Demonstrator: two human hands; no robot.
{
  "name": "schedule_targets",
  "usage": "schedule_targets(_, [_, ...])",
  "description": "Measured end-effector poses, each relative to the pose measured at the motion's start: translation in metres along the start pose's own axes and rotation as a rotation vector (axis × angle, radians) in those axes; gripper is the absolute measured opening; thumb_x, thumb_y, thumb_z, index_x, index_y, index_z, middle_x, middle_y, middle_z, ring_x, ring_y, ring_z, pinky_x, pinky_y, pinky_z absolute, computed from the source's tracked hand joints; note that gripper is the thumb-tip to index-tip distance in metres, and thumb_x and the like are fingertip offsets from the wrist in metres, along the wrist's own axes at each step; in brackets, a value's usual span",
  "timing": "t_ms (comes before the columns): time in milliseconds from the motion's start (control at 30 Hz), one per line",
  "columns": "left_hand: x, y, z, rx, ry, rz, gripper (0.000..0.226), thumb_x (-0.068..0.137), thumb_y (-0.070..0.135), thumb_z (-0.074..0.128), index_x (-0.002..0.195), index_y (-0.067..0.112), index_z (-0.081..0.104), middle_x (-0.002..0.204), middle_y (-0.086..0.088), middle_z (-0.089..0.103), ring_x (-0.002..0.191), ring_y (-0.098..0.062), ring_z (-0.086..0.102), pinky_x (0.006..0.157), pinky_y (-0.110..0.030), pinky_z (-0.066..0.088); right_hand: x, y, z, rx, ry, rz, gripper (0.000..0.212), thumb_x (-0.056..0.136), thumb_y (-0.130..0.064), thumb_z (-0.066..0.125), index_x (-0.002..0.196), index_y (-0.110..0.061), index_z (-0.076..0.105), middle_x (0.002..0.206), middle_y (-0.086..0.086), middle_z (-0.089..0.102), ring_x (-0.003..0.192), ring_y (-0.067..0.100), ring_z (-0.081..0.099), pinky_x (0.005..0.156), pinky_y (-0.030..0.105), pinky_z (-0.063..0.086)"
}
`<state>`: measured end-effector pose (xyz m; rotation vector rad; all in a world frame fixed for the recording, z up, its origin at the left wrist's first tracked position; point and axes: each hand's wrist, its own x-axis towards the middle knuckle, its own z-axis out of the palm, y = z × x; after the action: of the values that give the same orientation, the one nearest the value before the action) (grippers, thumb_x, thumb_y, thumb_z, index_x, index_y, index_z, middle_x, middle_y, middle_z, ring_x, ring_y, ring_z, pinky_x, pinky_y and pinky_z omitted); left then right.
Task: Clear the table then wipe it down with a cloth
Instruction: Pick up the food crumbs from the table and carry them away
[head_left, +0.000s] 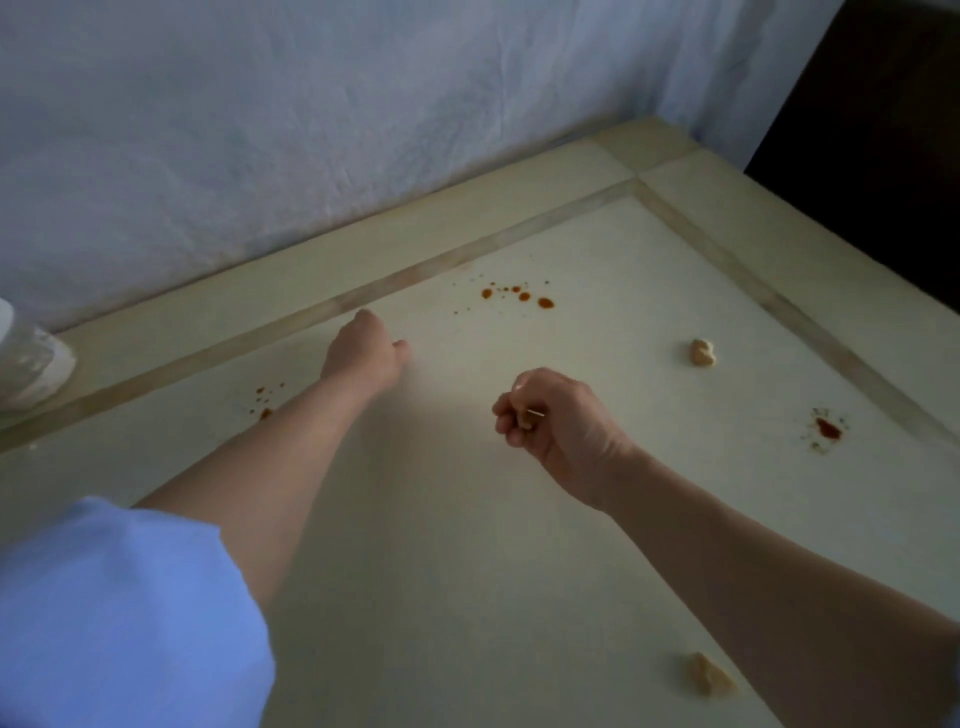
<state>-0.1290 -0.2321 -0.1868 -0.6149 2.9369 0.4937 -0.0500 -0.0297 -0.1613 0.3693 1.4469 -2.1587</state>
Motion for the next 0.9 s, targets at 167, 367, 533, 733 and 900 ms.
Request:
schedule_targets(167, [-0.043,0.035,0.004,-0.411,-0.036,0.054,0.010,0.082,0.020,0.058,0.081,0.012,0.050,0.077,-0.010,0.059,0.072,-0.028,0.057,0.064,-0.030,0.044,-0.008,-0.035,-0.062,-0.156,0.254,-0.166,0.016,0.084,-0.001,0.049,0.073,-0.009,0.057,0.064,0.008,0.054,0.047,0.014,0.050,0.041,0.020,0.037])
schedule_targets(367, [-0.110,0.109,0.013,-1.055,-0.430,0.045,0.017,0.090,0.010,0.055,0.073,0.013,0.057,0.064,-0.004,0.056,0.036,-0.005,0.046,0.034,-0.011,0.027,-0.004,-0.057,-0.123,-0.742,0.603,-0.224,0.014,0.084,-0.026,0.062,0.086,-0.013,0.054,0.074,0.006,0.058,0.064,0.019,0.056,0.052,0.026,0.040])
schedule_targets(533, [-0.141,0.134,0.014,-1.231,-0.611,-0.010,0.017,0.094,0.013,0.053,0.078,0.010,0.059,0.064,-0.002,0.061,0.043,-0.009,0.050,0.035,-0.013,0.027,0.000,-0.062,-0.144,-0.745,0.654,-0.221,0.015,0.086,-0.011,0.045,0.090,-0.014,0.059,0.080,0.007,0.057,0.068,0.023,0.051,0.051,0.023,0.036])
schedule_targets(733, [-0.160,0.131,0.017,-1.266,-0.614,-0.071,0.016,0.093,0.007,0.052,0.082,0.010,0.063,0.060,0.003,0.065,0.044,-0.007,0.052,0.036,-0.013,0.030,-0.002,-0.062,-0.143,-0.693,0.568,-0.239,0.007,0.082,-0.014,0.053,0.085,-0.013,0.060,0.064,-0.001,0.051,0.056,0.015,0.045,0.046,0.021,0.031])
schedule_targets(900, [-0.171,0.128,0.023,-1.233,-0.581,-0.119,0.016,0.092,0.006,0.052,0.082,0.011,0.064,0.072,-0.003,0.063,0.044,-0.006,0.052,0.037,-0.013,0.031,-0.002,-0.066,-0.143,-0.512,0.582,-0.180,0.031,0.076,0.006,0.034,0.069,-0.016,0.055,0.062,0.004,0.049,0.051,0.016,0.043,0.045,0.021,0.031])
